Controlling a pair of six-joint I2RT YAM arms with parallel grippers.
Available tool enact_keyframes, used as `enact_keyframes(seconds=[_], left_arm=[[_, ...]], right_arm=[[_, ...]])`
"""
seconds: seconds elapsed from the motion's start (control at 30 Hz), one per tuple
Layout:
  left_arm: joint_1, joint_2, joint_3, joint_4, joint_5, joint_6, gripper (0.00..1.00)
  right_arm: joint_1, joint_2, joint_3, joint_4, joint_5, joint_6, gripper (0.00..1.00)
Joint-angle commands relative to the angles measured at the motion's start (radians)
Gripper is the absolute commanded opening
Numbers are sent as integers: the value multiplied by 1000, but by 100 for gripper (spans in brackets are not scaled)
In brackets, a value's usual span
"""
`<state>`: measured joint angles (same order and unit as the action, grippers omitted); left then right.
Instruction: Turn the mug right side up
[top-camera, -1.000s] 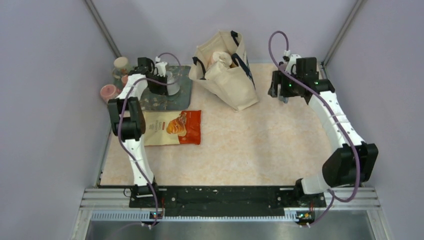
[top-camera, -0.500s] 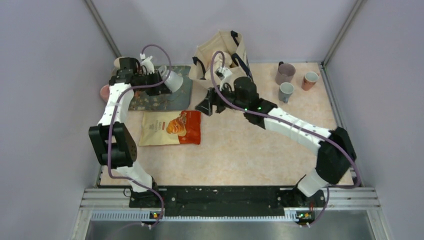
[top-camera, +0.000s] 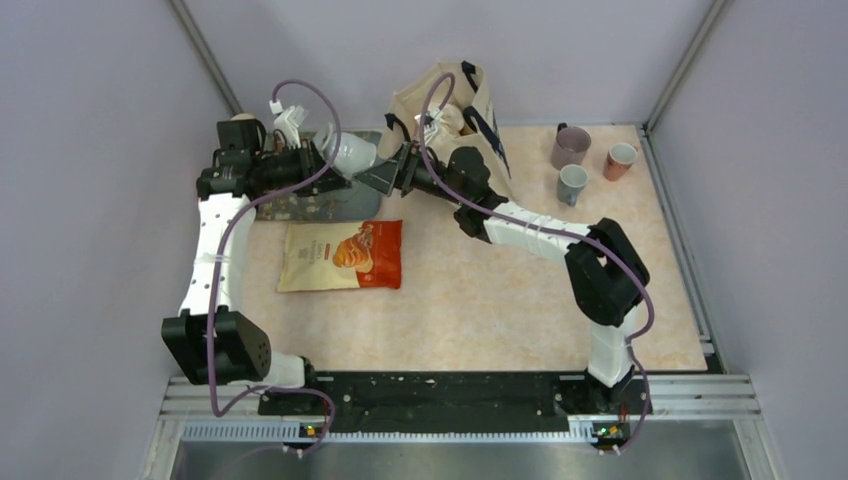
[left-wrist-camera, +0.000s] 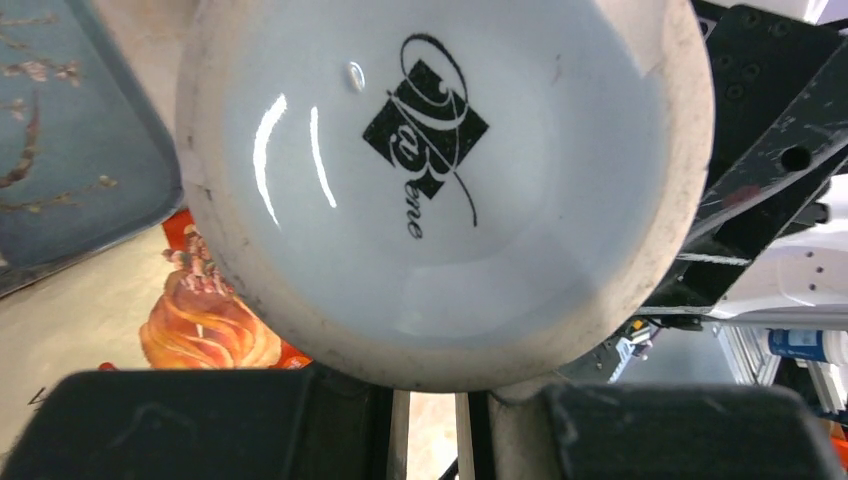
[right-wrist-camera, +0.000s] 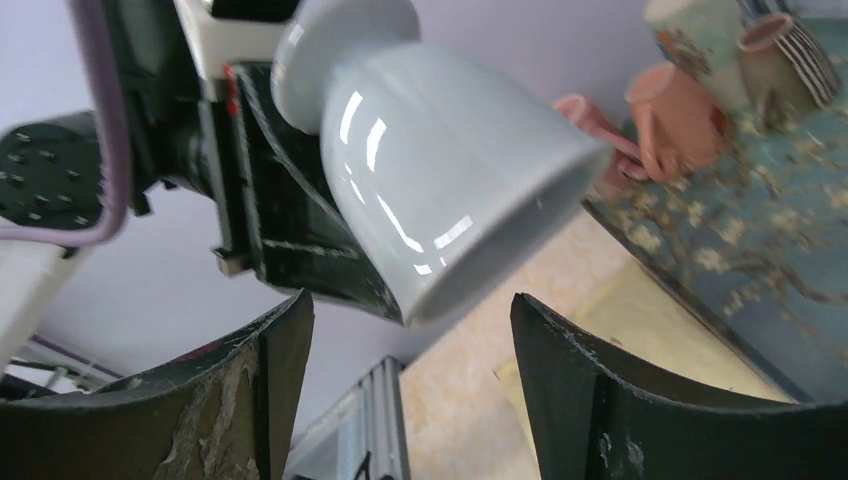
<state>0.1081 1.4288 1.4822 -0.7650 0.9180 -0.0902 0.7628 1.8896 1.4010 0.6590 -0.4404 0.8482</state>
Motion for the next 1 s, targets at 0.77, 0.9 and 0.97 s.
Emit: enact_keyframes(seconds=[0.77, 0.9, 0.97], left_arm=[[12, -56, -41, 50, 264, 47, 77], [42, -57, -27, 12, 266, 97, 78], [53, -59, -4, -41, 194, 157, 79]], right_arm=[[-18, -190, -70, 185, 143, -96, 0], [-25, -245, -76, 28, 171, -172, 0], [-25, -284, -45, -164, 184, -266, 0]])
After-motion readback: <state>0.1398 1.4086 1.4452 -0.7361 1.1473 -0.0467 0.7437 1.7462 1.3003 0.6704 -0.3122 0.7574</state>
